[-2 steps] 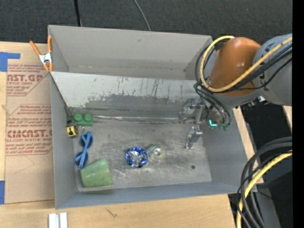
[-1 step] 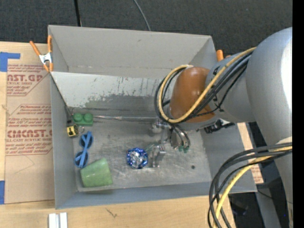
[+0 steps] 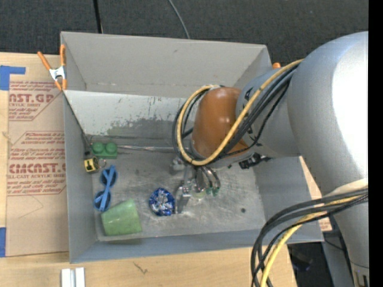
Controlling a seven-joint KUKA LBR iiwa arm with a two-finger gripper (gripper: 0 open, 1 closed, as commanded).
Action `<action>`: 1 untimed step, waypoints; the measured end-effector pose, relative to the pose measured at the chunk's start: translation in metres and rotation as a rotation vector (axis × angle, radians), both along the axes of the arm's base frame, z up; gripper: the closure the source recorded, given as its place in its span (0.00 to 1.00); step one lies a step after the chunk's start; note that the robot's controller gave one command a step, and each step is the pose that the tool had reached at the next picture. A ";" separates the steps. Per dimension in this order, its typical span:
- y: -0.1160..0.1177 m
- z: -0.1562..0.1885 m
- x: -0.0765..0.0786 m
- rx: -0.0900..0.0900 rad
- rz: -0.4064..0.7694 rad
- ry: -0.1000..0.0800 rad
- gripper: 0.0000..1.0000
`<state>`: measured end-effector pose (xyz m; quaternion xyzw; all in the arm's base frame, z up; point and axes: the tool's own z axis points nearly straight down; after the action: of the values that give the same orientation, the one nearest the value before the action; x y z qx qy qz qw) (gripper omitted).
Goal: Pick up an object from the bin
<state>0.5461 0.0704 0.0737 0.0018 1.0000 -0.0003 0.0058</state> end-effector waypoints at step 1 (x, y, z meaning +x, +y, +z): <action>0.033 0.000 -0.026 0.000 0.155 -0.003 0.00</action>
Offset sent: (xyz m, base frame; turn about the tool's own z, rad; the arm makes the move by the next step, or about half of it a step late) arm -0.0300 0.0334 -0.0037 -0.1562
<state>0.5205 0.1037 0.0736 -0.0754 0.9971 0.0000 0.0076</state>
